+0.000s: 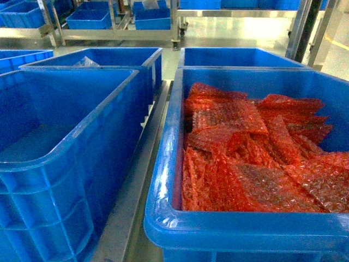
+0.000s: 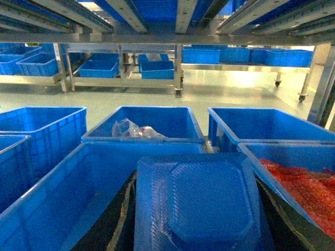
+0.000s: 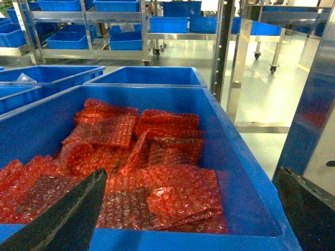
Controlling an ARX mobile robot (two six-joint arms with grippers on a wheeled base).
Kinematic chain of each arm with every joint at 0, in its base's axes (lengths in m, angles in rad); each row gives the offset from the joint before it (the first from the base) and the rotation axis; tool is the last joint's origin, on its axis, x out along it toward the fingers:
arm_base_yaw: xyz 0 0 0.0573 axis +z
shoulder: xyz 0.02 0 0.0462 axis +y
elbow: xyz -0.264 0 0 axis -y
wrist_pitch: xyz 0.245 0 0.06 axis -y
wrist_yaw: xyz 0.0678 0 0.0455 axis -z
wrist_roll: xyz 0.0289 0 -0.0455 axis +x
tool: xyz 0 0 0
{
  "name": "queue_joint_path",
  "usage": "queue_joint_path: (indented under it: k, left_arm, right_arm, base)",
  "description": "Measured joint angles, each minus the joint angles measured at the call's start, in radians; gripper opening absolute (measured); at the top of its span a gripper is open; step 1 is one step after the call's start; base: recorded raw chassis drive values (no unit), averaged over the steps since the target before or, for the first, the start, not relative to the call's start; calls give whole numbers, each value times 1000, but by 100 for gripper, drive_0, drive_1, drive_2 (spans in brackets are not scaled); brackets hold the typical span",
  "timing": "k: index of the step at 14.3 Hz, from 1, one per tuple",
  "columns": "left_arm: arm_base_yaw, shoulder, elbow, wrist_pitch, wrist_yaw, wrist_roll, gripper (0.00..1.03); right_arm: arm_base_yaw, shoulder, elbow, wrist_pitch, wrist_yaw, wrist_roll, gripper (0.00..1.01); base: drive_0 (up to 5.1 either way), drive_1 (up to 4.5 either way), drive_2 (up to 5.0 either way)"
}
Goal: Pick blue part to blue bin on bottom shelf
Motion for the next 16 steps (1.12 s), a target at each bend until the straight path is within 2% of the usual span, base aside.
queue_joint_path:
  k: [16]
  left_arm:
    - [0,0,0,0,0,0,44]
  right_arm:
    - [0,0,0,0,0,0,98]
  base:
    - [0,0,0]
